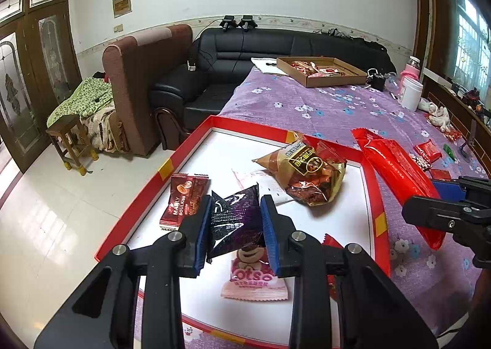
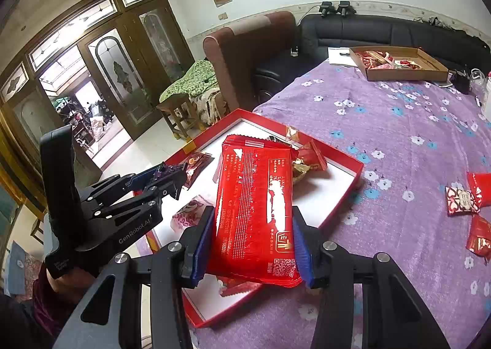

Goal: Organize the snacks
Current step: 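Open both grippers to drop the purple and red packets into the tray, then move both grippers back over the table toward the remaining packets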

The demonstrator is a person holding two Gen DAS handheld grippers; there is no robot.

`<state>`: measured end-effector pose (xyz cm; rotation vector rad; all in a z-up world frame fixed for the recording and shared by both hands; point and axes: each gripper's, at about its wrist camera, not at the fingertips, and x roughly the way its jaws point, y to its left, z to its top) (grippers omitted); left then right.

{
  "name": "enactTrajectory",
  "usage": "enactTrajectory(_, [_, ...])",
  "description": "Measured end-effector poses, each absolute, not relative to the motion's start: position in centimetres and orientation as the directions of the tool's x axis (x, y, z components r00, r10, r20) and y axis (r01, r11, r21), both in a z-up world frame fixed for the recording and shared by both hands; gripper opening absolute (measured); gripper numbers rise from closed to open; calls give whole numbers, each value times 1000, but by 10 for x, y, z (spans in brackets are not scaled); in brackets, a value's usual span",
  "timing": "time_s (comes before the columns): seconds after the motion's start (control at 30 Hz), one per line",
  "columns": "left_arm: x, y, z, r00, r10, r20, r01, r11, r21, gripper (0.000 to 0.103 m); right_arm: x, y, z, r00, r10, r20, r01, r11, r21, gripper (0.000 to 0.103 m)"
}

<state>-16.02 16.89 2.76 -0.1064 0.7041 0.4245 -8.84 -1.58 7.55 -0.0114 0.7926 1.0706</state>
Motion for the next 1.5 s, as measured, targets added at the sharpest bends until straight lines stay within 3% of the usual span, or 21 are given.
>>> enactTrajectory(0.77, [-160, 182, 30, 657, 397, -641, -455, 886, 83, 29, -86, 11, 81, 258, 797, -545, -793, 498, 352, 47])
enactTrajectory(0.87, [-158, 186, 29, 635, 415, -652, -482, 872, 86, 38, -90, 18, 79, 284, 799, -530, -806, 498, 319, 55])
enactTrajectory(0.9, [-158, 189, 28, 619, 425, -661, -503, 860, 82, 46, -90, 19, 77, 289, 796, -532, -808, 501, 311, 65])
enactTrajectory(0.97, [-158, 191, 25, 598, 433, -675, -526, 847, 77, 51, -88, 14, 72, 277, 797, -537, -791, 506, 343, 75])
enactTrajectory(1.3, [-159, 158, 31, 633, 428, -645, -506, 859, 73, 52, -62, -50, 33, 295, 777, -555, -685, 577, 444, 76])
enactTrajectory(1.5, [-146, 101, 40, 704, 344, -621, -388, 919, 69, 60, -45, -101, 13, 326, 758, -565, -615, 624, 482, 76])
